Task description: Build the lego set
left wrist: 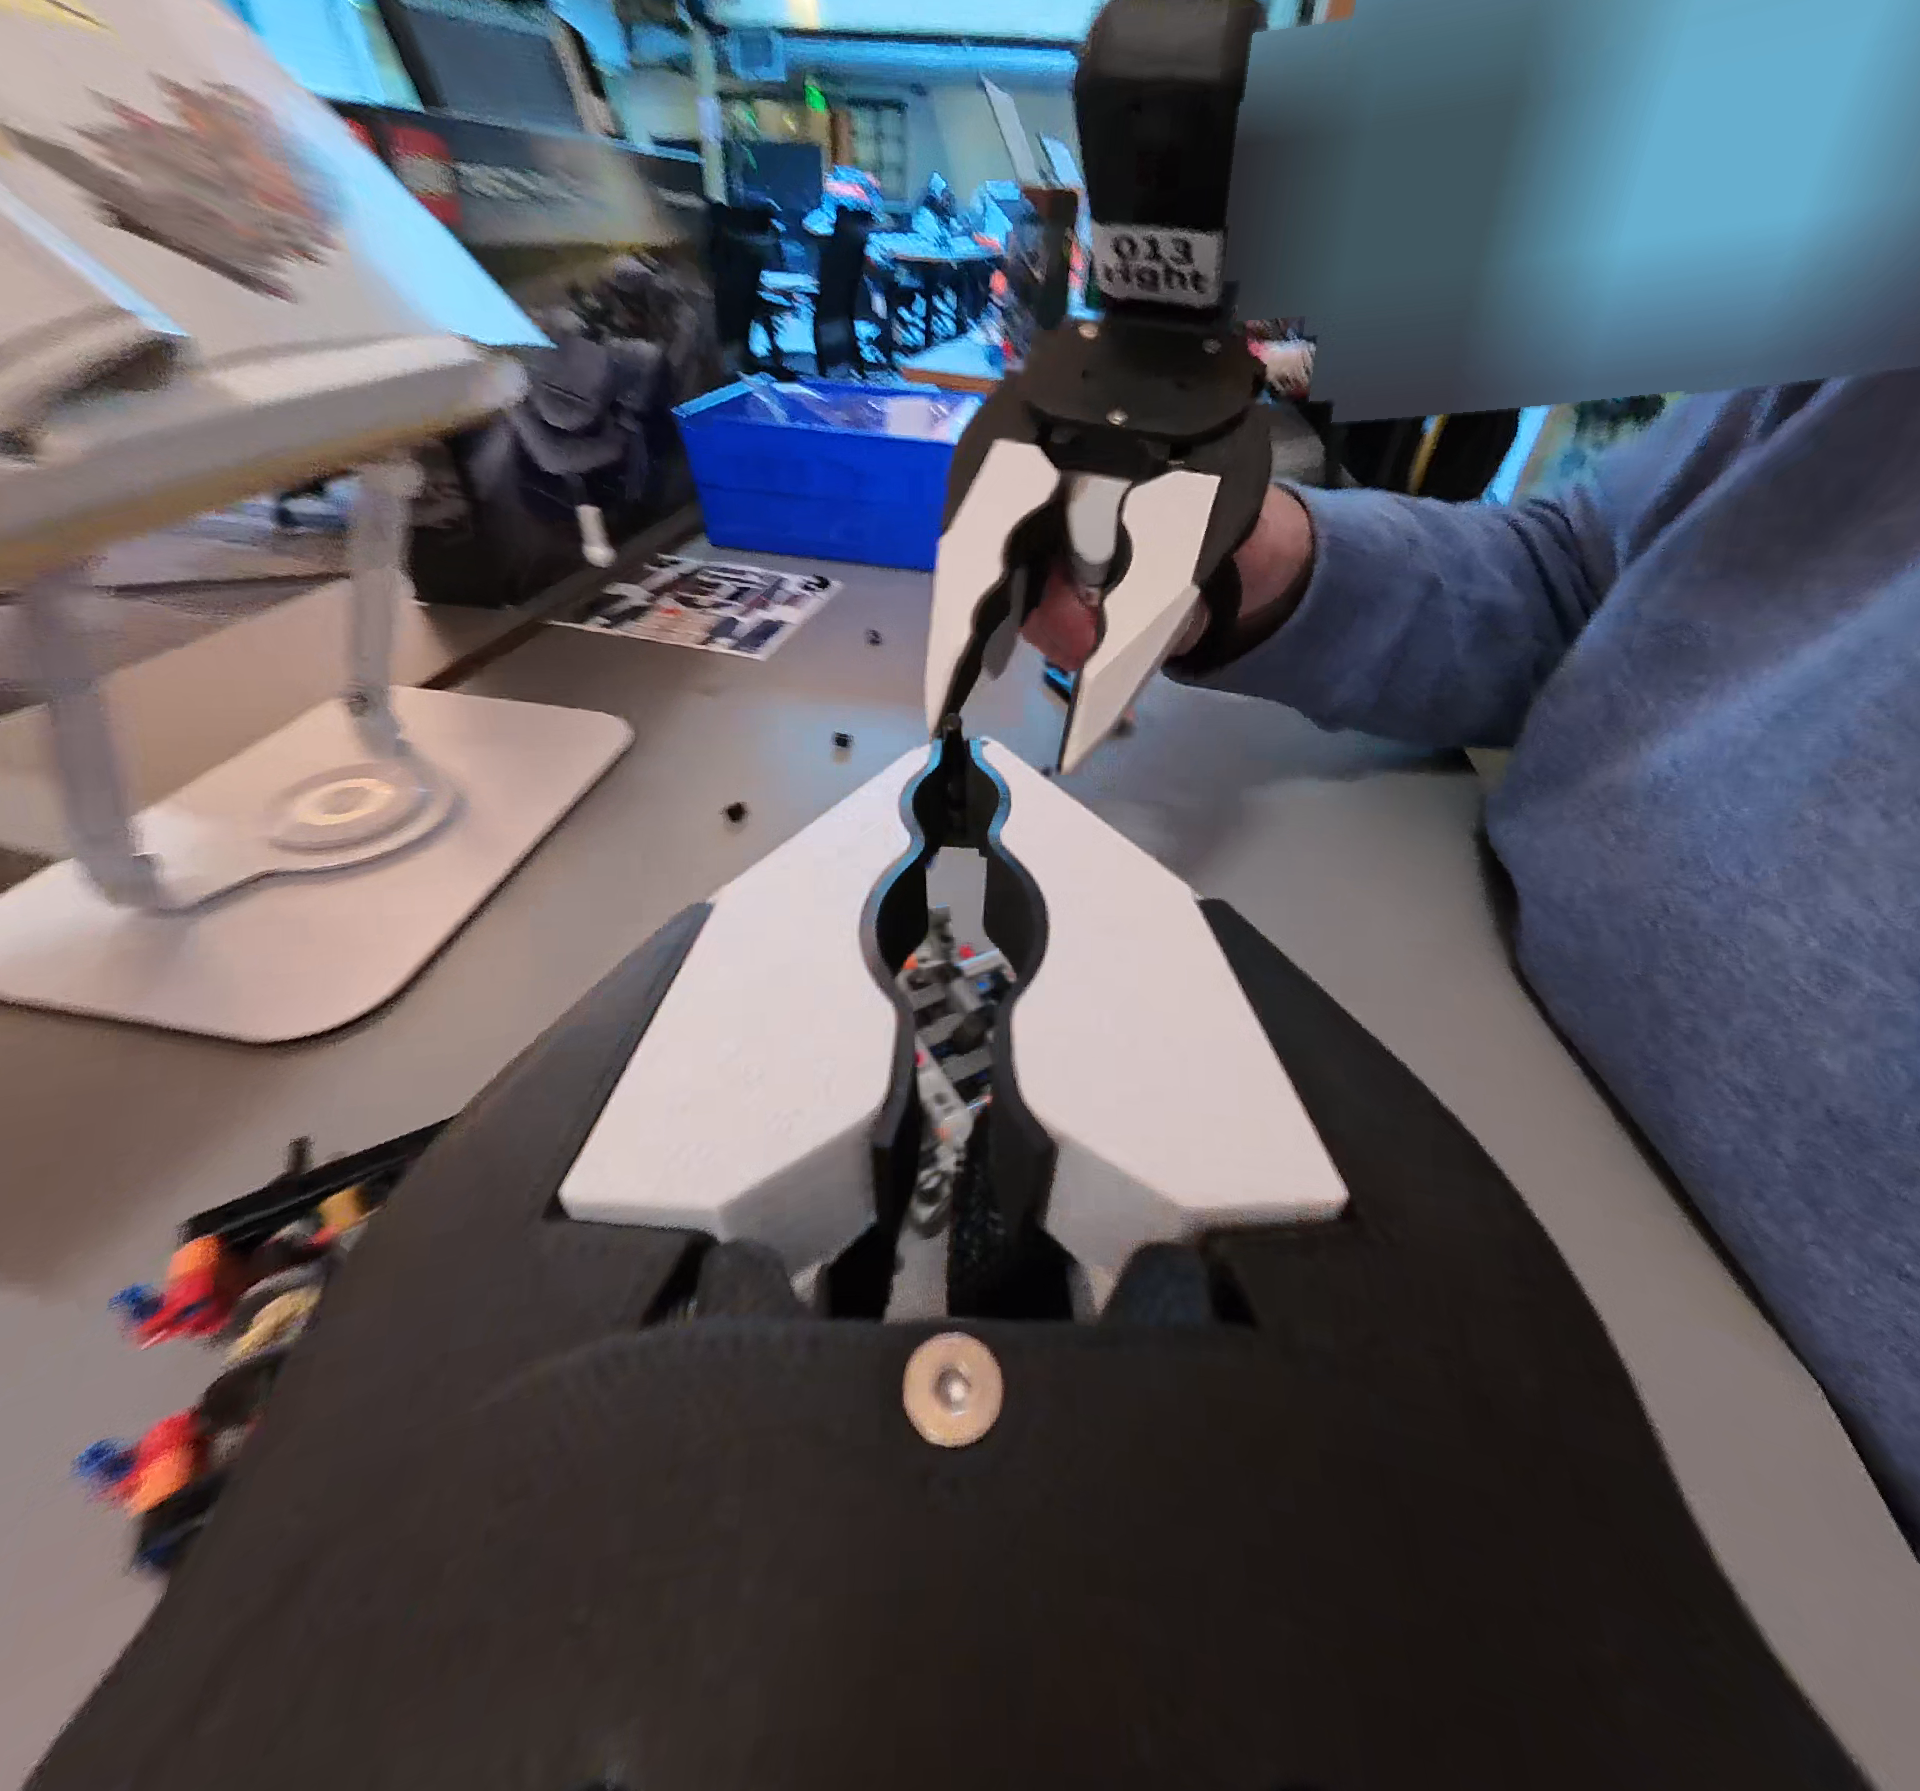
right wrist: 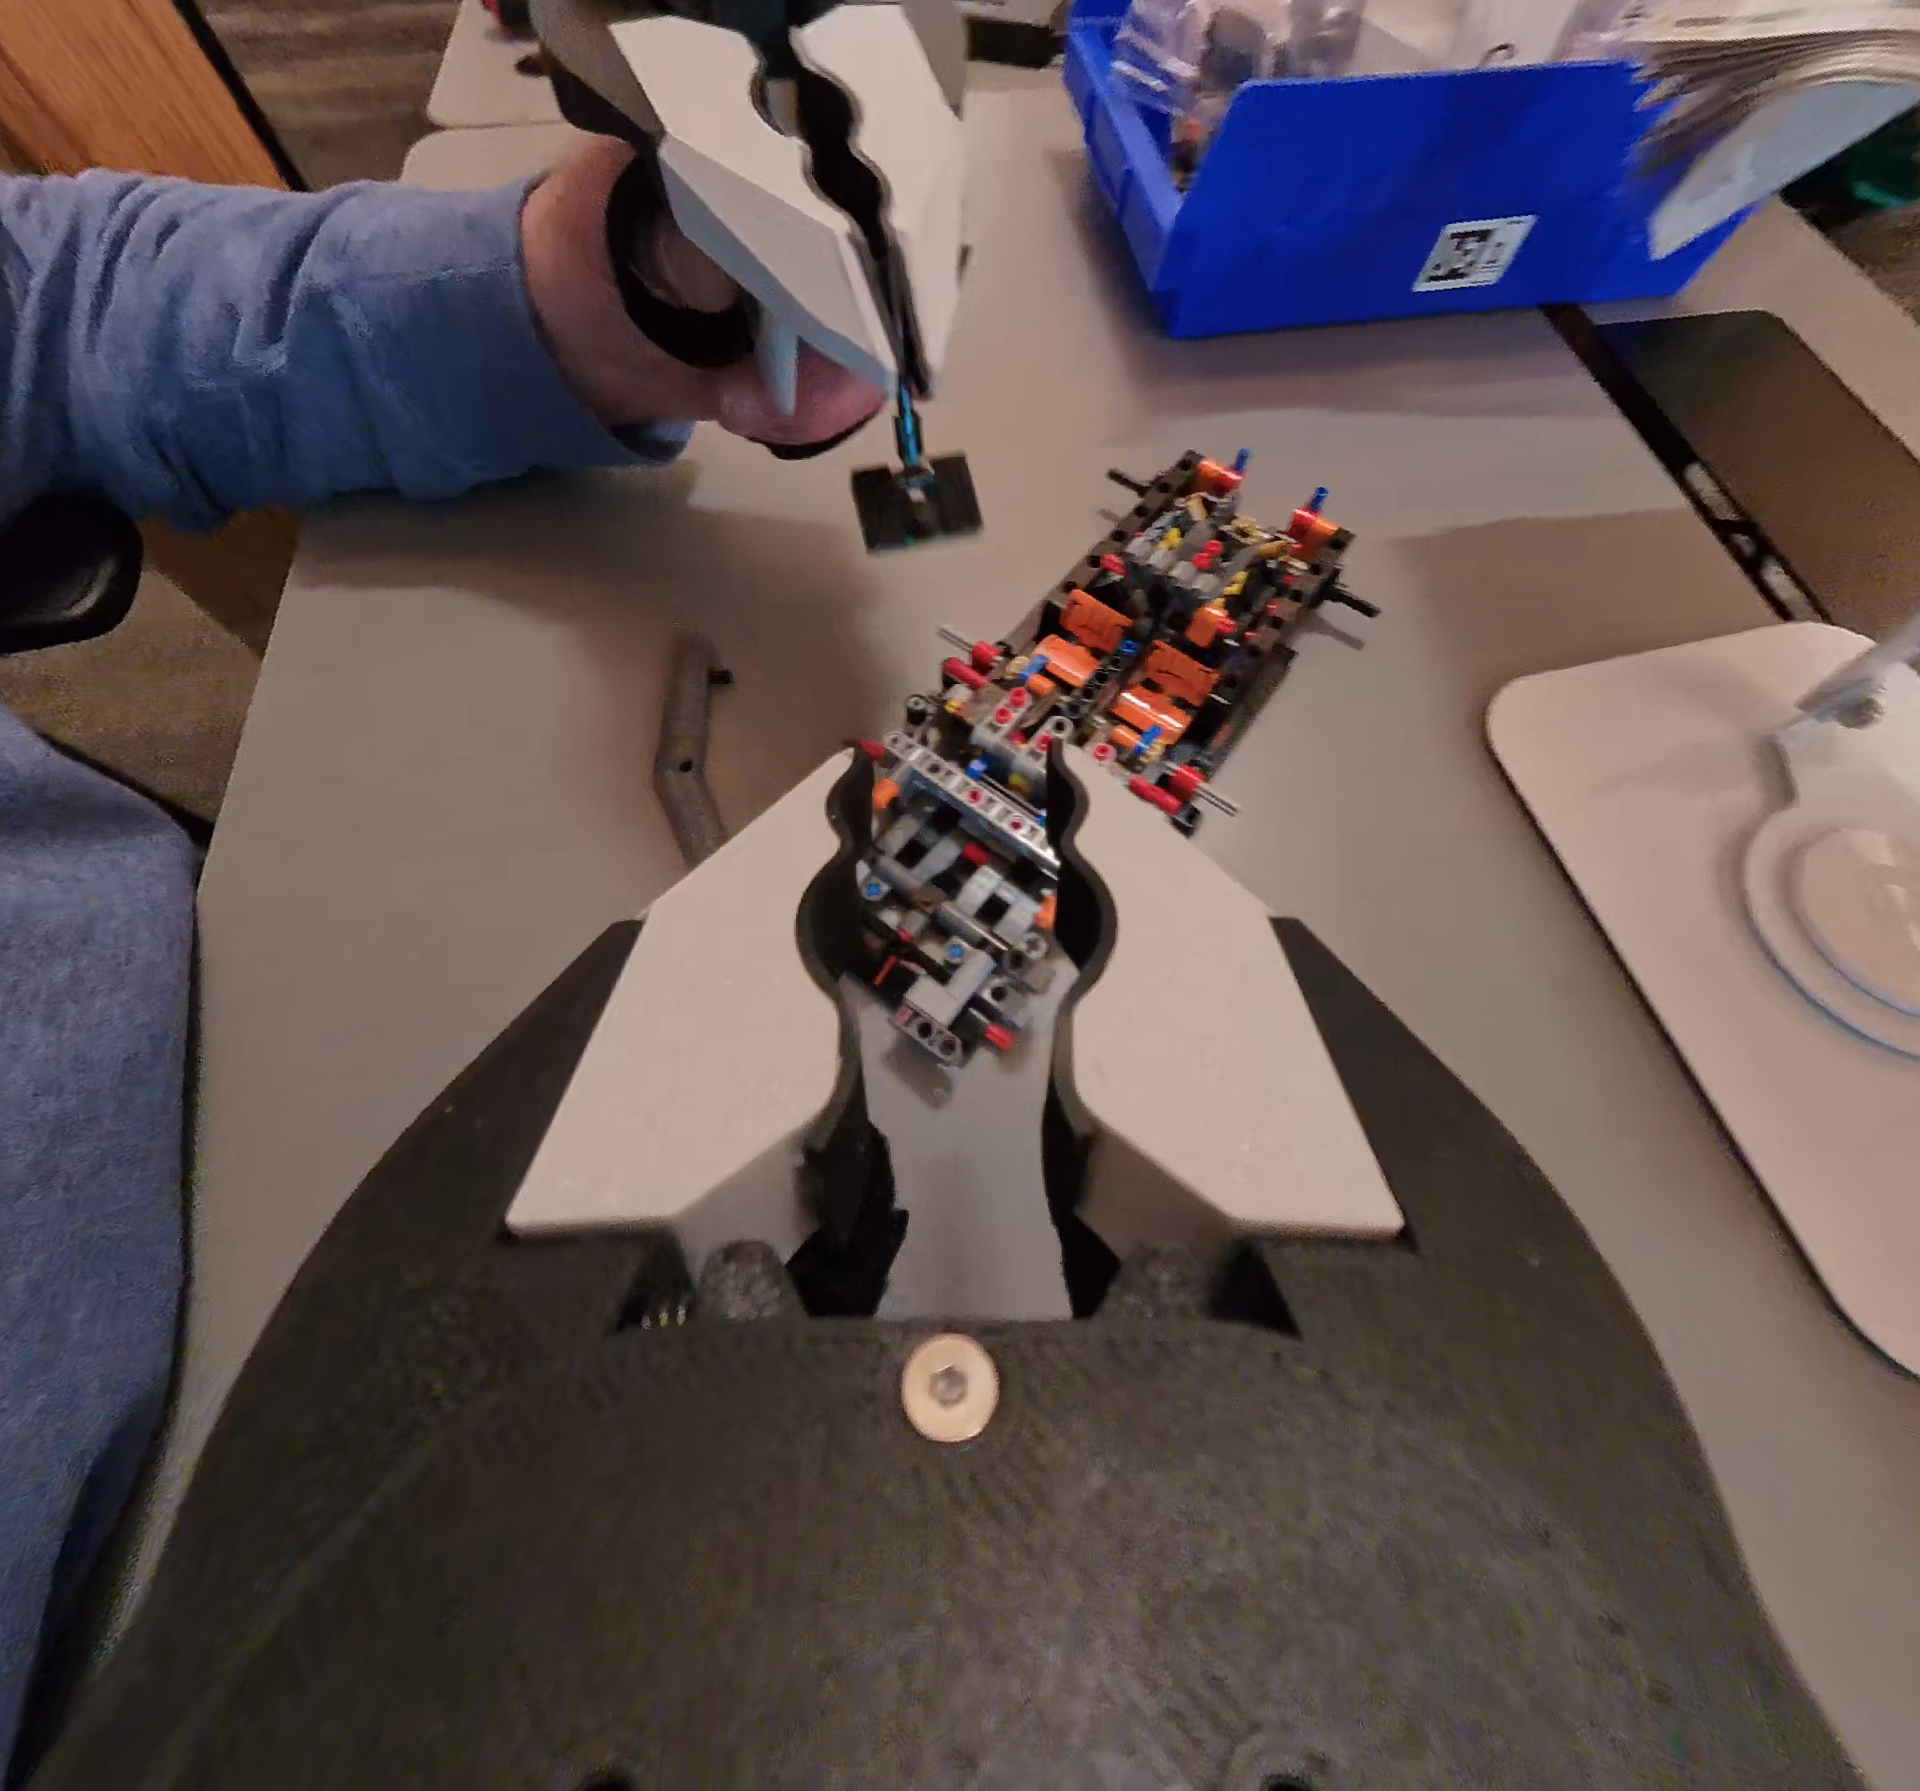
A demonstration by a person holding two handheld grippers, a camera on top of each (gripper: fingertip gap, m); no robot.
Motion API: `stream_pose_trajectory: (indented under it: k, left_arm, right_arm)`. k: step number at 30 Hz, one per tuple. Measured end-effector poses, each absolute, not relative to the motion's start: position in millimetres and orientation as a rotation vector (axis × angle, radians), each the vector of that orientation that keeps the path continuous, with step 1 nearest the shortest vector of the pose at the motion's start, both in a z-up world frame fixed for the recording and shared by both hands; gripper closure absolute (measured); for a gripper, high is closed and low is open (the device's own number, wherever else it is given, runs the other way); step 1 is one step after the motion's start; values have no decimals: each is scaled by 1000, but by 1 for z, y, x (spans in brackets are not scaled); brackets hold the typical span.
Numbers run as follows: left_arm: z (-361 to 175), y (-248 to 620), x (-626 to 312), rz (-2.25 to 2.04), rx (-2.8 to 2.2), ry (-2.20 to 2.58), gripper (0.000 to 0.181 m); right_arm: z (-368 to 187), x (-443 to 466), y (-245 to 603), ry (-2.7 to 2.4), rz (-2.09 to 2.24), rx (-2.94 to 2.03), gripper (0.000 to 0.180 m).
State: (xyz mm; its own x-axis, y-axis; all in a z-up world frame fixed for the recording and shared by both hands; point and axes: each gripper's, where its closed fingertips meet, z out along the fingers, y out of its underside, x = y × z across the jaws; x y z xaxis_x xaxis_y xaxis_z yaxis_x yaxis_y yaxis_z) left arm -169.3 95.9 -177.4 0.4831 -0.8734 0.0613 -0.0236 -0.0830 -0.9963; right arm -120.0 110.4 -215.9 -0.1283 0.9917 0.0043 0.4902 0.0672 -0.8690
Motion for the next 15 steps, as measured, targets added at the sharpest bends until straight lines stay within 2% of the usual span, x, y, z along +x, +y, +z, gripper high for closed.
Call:
stream_pose_trajectory:
  k: [6, 15]
  left_arm:
    - [-168, 104, -201, -890, -1464, 701, 181]
    - [-173, 106, -199, -888, -1479, 706, 181]
  right_arm:
    - [-201, -105, 142, -1569, 986, -1544, 149]
    - [-200, -99, 151, -1545, 971, -1564, 150]
